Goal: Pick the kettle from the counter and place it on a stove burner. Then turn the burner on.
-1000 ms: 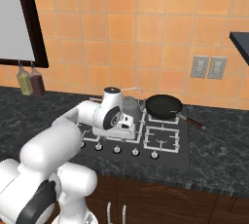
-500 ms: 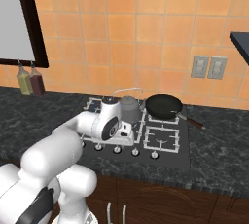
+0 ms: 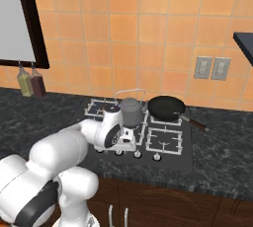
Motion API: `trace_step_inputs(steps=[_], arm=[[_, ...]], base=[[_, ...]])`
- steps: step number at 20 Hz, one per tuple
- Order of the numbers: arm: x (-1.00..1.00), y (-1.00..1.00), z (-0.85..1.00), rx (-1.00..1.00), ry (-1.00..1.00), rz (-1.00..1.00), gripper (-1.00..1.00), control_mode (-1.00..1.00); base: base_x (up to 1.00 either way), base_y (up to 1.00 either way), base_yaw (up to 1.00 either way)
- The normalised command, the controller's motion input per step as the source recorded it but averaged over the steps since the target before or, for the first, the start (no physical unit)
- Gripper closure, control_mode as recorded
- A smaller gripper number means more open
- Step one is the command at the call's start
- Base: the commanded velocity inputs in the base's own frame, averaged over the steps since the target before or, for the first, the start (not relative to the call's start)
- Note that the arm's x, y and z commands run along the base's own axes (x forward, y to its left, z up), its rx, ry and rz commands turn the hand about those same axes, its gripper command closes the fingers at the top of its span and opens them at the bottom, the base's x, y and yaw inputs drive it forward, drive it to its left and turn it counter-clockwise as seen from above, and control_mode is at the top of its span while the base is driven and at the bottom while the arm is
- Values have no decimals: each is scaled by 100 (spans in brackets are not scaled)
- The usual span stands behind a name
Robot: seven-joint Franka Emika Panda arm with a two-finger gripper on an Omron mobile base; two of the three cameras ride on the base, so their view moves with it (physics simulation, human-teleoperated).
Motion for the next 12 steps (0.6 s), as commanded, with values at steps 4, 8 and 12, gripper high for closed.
trace_step_inputs(steps=[4, 8, 12], arm=[[13, -1, -15, 0, 0, 3, -100, -100], [13, -7, -12, 0, 0, 2, -100, -100], [14, -8, -12, 0, 0, 1, -100, -100]], base=[[0, 0, 0], [0, 0, 0], [0, 0, 0]])
